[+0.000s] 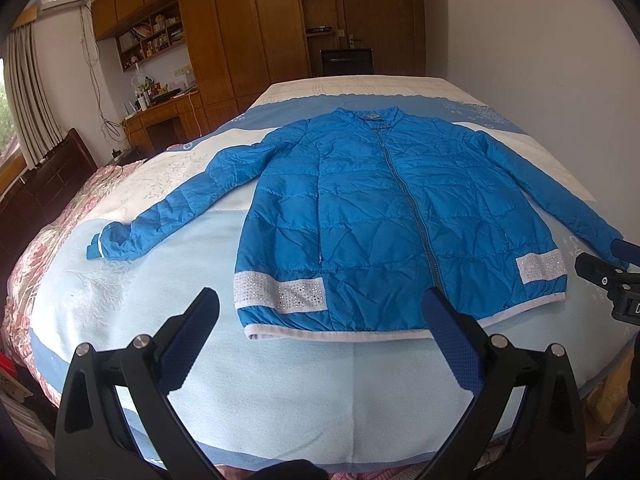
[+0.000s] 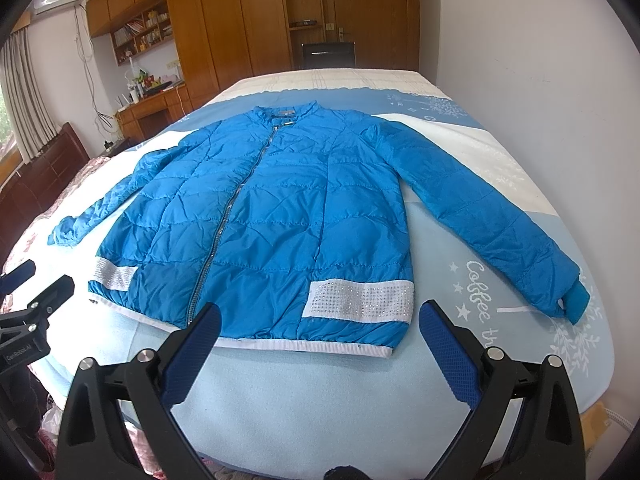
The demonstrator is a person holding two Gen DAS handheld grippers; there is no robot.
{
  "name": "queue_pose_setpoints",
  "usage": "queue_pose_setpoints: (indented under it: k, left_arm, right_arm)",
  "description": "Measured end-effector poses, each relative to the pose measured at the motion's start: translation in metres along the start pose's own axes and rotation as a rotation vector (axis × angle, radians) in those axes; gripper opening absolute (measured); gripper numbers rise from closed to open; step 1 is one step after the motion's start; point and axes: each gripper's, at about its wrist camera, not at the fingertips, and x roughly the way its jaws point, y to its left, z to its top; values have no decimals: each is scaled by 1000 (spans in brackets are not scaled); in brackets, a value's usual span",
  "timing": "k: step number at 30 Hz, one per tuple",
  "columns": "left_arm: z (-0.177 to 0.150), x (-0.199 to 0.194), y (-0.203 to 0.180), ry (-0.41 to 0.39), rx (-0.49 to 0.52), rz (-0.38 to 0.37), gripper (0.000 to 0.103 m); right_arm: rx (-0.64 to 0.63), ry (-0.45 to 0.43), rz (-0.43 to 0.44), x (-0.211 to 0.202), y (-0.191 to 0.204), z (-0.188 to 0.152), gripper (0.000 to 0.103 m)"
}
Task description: Fold large clothes
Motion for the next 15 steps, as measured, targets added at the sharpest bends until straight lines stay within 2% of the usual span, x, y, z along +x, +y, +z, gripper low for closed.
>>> queue_pose_setpoints:
  k: [15]
  left_arm:
    - [0, 0, 0, 1, 2, 0, 100]
  right_arm:
    - [1, 0, 1, 0, 0, 1, 99]
